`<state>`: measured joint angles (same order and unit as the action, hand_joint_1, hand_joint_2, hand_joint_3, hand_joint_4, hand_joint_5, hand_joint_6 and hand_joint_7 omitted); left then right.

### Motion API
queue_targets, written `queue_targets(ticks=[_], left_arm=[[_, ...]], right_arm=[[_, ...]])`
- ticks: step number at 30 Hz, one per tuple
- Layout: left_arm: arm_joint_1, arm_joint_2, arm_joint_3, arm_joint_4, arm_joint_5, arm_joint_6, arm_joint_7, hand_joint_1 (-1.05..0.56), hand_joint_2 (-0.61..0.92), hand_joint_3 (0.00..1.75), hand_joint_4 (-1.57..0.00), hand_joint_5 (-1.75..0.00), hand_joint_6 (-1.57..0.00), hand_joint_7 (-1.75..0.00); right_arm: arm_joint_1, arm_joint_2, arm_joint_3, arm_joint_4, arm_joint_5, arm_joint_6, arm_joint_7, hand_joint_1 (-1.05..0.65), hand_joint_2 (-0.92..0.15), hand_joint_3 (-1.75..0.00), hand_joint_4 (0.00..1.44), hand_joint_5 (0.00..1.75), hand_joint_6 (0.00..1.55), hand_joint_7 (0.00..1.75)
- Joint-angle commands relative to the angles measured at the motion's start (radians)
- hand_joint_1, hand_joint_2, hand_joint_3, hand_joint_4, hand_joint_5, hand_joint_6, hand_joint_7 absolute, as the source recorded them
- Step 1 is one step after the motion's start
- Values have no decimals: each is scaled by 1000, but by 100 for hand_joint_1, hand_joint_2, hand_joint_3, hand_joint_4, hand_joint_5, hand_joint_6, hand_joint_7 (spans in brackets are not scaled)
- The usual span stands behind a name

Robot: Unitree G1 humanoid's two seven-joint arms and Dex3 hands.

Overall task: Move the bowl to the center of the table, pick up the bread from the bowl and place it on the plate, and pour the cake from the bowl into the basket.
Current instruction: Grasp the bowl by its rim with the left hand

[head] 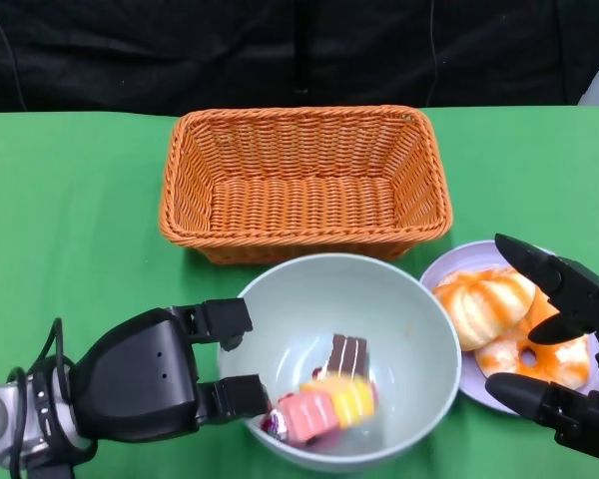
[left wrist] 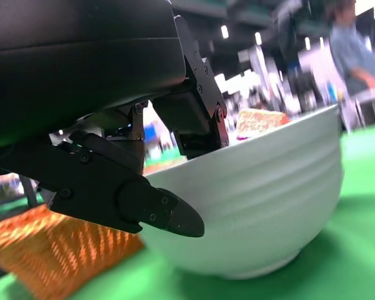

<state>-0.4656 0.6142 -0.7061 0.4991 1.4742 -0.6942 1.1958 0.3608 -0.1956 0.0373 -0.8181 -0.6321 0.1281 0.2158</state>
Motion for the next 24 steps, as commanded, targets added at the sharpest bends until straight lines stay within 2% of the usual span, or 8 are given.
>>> queue_targets(ticks=[1,7,13,17,18,20,24], left_arm=[[-12,12,-9,11,-12,66,51,-27,89,1,-91,-174,-83,-133],[-15,21,-24,2,-35,111,7,-24,84,0,-94,-175,-86,-135],[-33,42,-56,-1,-44,82,-3,-33,80,1,-93,-175,-100,-108],[-30,62,-60,-34,-71,38,-21,-33,84,2,-92,-175,-93,-122],[-27,68,-58,-44,-79,27,-27,-31,86,2,-92,-175,-88,-138],[-14,88,-45,-79,-122,-10,-65,-28,88,2,-93,-175,-82,-155],[24,145,-7,-174,-199,-65,-159,-27,90,3,-94,-175,-78,-165]], right_arm=[[12,0,-6,-13,18,-4,-1,-51,-92,-21,48,96,28,14],[11,0,-1,-15,10,2,2,-51,-92,-21,48,96,27,15],[10,-1,-2,-15,15,6,7,-50,-92,-20,47,96,27,16],[15,1,-3,-19,15,2,4,-50,-92,-19,48,96,27,17],[18,2,-2,-22,15,1,3,-50,-92,-20,48,97,27,17],[20,4,-4,-32,16,5,5,-51,-92,-21,47,97,26,17],[22,7,-9,-36,34,-4,-1,-50,-92,-21,47,97,27,18]])
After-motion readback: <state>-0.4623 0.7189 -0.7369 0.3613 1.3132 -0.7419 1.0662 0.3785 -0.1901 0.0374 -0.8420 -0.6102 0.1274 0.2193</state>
